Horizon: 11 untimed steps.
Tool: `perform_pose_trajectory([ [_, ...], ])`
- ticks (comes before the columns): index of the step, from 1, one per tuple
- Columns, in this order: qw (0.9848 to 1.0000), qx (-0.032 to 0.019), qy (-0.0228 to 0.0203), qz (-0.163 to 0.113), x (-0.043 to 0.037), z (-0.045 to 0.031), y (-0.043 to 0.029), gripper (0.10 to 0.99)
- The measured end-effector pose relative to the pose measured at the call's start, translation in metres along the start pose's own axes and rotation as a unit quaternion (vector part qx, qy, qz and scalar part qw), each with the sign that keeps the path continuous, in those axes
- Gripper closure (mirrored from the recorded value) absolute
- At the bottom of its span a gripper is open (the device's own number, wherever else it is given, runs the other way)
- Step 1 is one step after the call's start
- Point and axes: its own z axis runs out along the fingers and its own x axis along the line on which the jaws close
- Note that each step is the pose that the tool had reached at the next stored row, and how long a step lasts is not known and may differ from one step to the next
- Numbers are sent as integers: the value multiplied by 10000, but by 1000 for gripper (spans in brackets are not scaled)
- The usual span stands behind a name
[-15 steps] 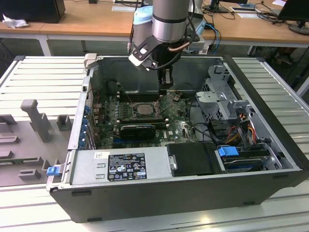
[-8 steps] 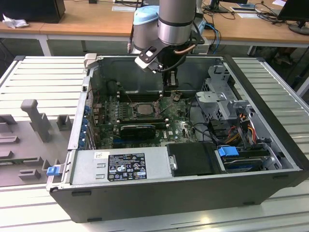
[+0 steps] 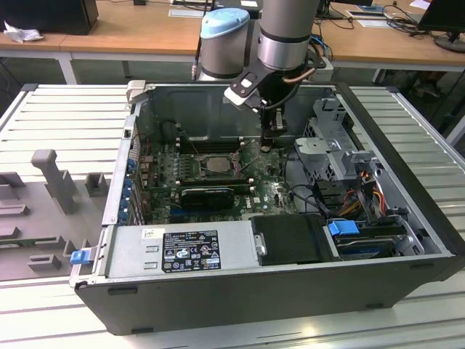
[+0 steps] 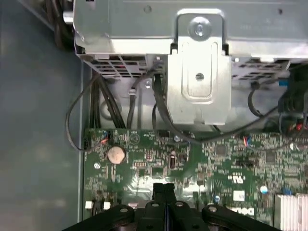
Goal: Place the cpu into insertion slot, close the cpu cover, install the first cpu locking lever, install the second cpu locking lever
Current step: 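Close the cpu cover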
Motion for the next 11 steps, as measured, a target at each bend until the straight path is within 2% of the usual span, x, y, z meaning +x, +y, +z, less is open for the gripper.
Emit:
perform_pose_trajectory([
  [2,10000,2,3,-76,20,77,52,980],
  [3,10000,2,4,-85,30,126,55,980],
  [4,10000,5,4,-87,32,130,33,980],
  [6,10000,8,5,-86,35,131,-27,980],
  [8,10000,8,5,-88,39,129,-152,980],
  [11,10000,9,5,-97,41,125,-278,980],
])
